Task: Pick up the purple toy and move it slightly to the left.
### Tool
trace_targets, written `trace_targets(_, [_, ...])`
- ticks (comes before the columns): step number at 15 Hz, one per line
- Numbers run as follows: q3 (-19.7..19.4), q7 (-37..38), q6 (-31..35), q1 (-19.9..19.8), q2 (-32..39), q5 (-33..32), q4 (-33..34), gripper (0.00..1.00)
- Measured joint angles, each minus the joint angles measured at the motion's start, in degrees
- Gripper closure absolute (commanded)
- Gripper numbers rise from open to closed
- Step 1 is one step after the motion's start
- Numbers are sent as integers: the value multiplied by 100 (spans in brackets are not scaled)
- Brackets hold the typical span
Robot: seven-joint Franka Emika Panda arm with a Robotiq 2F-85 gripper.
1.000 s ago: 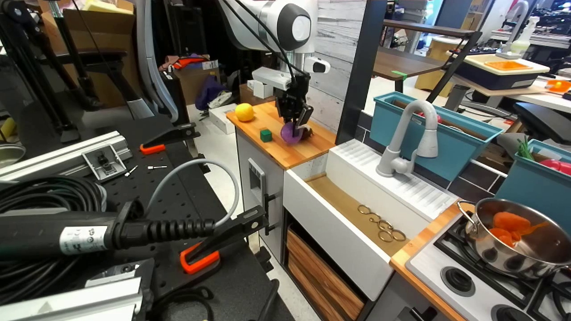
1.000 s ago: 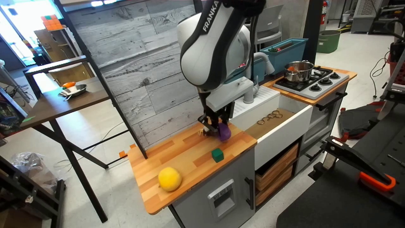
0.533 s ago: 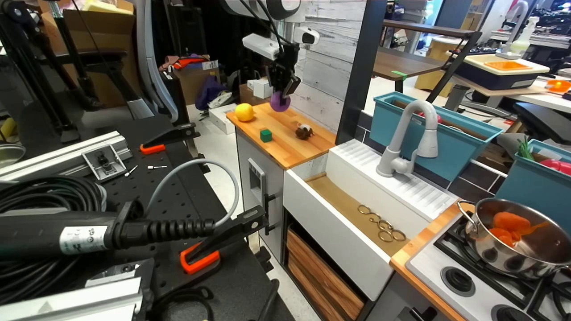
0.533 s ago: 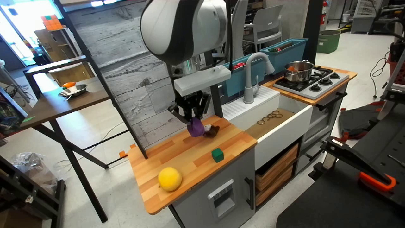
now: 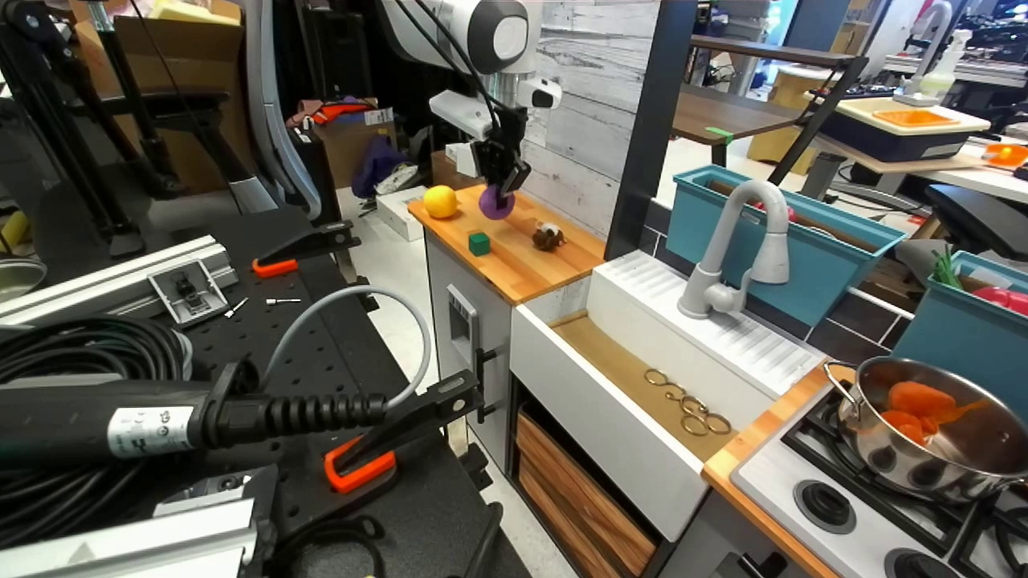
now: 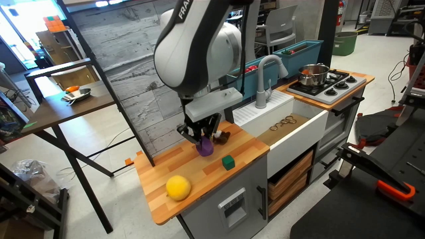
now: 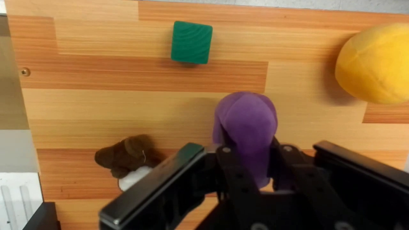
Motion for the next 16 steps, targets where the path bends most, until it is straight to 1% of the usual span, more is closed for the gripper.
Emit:
trace_targets(3, [-33,0,259,2,313,-4,147,94])
trace_targets(4, [-47,-2,280,2,415,-8,232,65])
trace_targets(5, [-59,-4,296,5,510,-9,324,52])
trace_targets(7, [-65,-27,298,17,608,-10,499,38])
trace_targets(8, [-66,-64,292,27,645,-14,564,30])
trace_targets(9, [-66,-117,290,38,672,-14,608,23])
trace_targets(12, [-40,-358,275,54,697,-15,668,0])
trace_targets(14, [1,-627,218,51,625,-36,637,0])
trace_targets(16, [53,-936,-4,43,394,-53,490,0])
